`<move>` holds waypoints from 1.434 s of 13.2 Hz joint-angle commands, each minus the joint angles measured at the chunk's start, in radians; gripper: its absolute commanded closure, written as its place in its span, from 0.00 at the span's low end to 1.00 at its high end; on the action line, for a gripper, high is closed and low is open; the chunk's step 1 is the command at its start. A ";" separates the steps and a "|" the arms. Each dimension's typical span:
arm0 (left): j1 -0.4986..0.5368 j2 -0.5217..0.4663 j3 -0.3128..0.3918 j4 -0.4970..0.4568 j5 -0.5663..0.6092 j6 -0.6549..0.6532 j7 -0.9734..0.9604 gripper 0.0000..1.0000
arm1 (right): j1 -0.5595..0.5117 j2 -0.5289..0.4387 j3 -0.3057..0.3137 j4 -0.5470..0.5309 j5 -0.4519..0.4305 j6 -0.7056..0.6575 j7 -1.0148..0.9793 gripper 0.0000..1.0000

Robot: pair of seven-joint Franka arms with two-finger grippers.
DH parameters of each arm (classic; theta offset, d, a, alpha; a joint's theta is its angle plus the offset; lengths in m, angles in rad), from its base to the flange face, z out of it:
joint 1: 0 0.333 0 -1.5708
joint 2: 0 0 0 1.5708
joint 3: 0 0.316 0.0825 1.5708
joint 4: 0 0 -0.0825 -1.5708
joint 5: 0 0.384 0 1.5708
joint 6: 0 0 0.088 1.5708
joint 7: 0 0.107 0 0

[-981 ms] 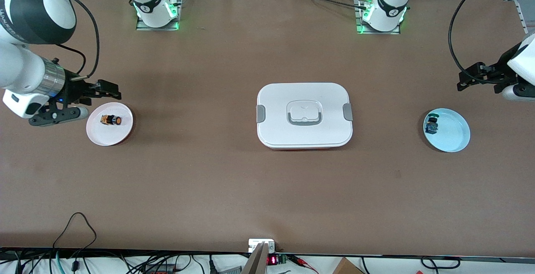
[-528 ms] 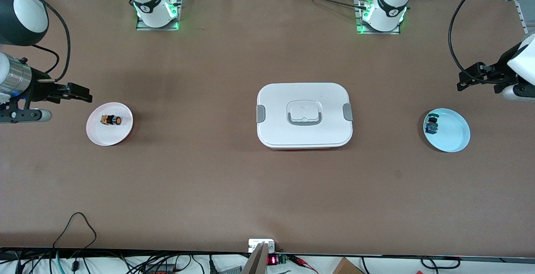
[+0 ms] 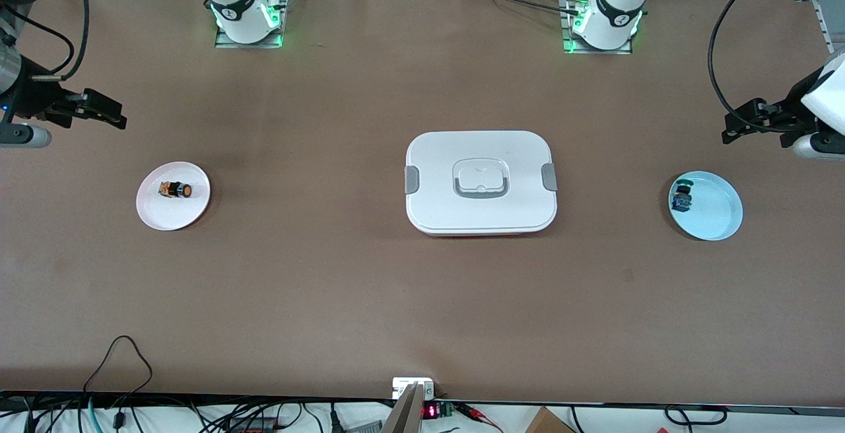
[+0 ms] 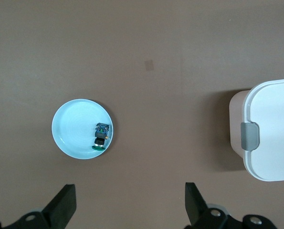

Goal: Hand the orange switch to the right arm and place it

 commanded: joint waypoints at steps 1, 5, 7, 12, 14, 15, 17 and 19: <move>0.003 0.003 -0.002 0.014 0.001 -0.009 -0.004 0.00 | 0.005 -0.073 0.007 -0.100 -0.016 0.047 -0.006 0.00; 0.003 0.003 -0.002 0.014 0.001 -0.009 -0.004 0.00 | 0.005 -0.069 0.010 -0.079 -0.016 0.040 -0.044 0.00; 0.003 0.003 -0.002 0.014 0.001 -0.009 -0.004 0.00 | 0.005 -0.069 0.010 -0.062 -0.015 0.035 -0.058 0.00; 0.003 0.003 -0.002 0.014 0.001 -0.009 -0.004 0.00 | 0.006 -0.058 0.010 -0.017 -0.012 0.003 -0.045 0.00; 0.003 0.003 -0.002 0.014 0.001 -0.009 -0.004 0.00 | 0.000 -0.058 0.007 -0.002 -0.004 0.003 -0.044 0.00; 0.003 0.005 -0.002 0.014 0.001 -0.009 -0.004 0.00 | -0.002 -0.059 0.005 0.000 -0.004 0.003 -0.044 0.00; 0.002 0.003 -0.002 0.014 0.001 -0.009 -0.004 0.00 | 0.002 -0.058 0.005 0.009 -0.012 0.003 -0.043 0.00; 0.003 0.003 -0.002 0.014 0.001 -0.009 -0.004 0.00 | 0.002 -0.058 0.005 0.010 -0.007 0.001 -0.041 0.00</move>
